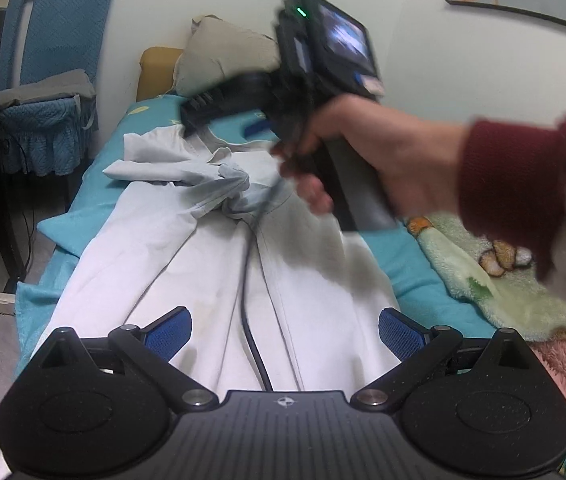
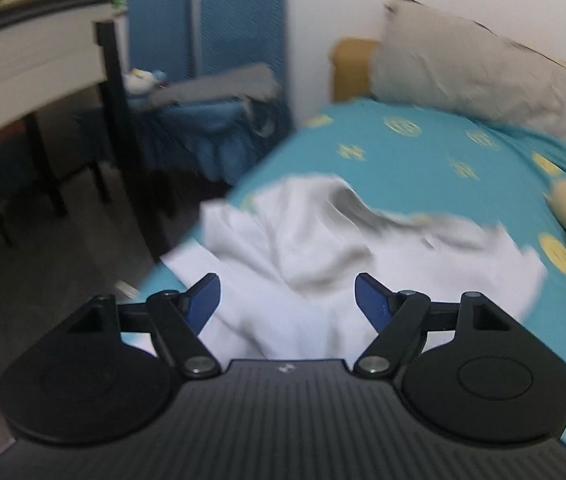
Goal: Fold clothes
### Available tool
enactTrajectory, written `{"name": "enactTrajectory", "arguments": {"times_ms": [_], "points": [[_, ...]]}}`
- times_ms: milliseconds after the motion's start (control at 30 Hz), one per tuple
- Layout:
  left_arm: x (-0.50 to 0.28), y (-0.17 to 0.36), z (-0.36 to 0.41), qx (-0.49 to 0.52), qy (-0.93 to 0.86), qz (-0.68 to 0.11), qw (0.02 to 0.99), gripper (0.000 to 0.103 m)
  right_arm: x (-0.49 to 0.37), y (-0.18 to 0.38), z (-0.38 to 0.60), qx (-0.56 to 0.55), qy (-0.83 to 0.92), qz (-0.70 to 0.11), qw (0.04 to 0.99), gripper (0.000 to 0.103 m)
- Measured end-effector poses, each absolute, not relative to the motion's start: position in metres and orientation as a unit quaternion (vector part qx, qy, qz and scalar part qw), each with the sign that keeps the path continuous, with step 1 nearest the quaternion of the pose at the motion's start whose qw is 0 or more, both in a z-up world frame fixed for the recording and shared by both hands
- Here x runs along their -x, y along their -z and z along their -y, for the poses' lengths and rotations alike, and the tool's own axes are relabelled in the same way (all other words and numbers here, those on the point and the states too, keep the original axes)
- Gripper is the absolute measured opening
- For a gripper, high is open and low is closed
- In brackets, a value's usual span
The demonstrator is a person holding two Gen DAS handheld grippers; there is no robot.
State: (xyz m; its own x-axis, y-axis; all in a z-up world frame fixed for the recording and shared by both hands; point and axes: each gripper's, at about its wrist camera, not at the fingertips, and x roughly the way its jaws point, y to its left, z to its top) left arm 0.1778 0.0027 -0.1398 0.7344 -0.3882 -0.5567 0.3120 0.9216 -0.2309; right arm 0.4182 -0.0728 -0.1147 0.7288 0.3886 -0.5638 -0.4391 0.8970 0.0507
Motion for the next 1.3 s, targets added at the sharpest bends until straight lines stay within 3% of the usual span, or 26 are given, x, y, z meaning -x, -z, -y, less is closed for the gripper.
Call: {"name": "enactTrajectory", "arguments": {"times_ms": [100, 167, 267, 333, 433, 533, 567, 933, 1233, 1300], "points": [[-0.183, 0.143, -0.005, 0.077, 0.192, -0.321, 0.924, 0.101, -0.438, 0.114, 0.042, 0.078, -0.272, -0.299, 0.911, 0.074], [-0.184, 0.144, -0.006, 0.082, 0.195, -0.325, 0.922, 0.101, -0.451, 0.121, 0.018, 0.110, -0.292, -0.313, 0.897, 0.063], [-0.184, 0.147, -0.004, 0.079, 0.196, -0.325, 0.922, 0.101, -0.468, 0.140, -0.011, 0.164, -0.303, -0.337, 0.876, 0.062], [-0.185, 0.150, -0.003, 0.076, 0.196, -0.329, 0.920, 0.101, -0.477, 0.155, -0.028, 0.210, -0.295, -0.349, 0.864, 0.051], [-0.187, 0.153, -0.003, 0.078, 0.194, -0.335, 0.919, 0.101, -0.490, 0.168, -0.035, 0.219, -0.269, -0.371, 0.861, 0.048], [-0.186, 0.152, -0.006, 0.087, 0.193, -0.336, 0.918, 0.101, -0.484, 0.161, -0.029, 0.200, -0.278, -0.365, 0.866, 0.011], [-0.186, 0.152, -0.006, 0.090, 0.193, -0.335, 0.918, 0.101, -0.479, 0.156, -0.026, 0.195, -0.276, -0.352, 0.873, 0.010], [-0.175, 0.141, -0.003, 0.080, 0.206, -0.308, 0.925, 0.101, -0.465, 0.093, 0.067, 0.059, -0.115, -0.201, 0.971, 0.009], [-0.174, 0.138, 0.003, 0.072, 0.222, -0.291, 0.928, 0.101, -0.506, 0.149, 0.123, -0.001, -0.015, -0.311, 0.950, 0.013], [-0.173, 0.135, 0.005, 0.068, 0.226, -0.284, 0.929, 0.101, -0.507, 0.158, 0.127, -0.021, -0.029, -0.318, 0.948, 0.047]]}}
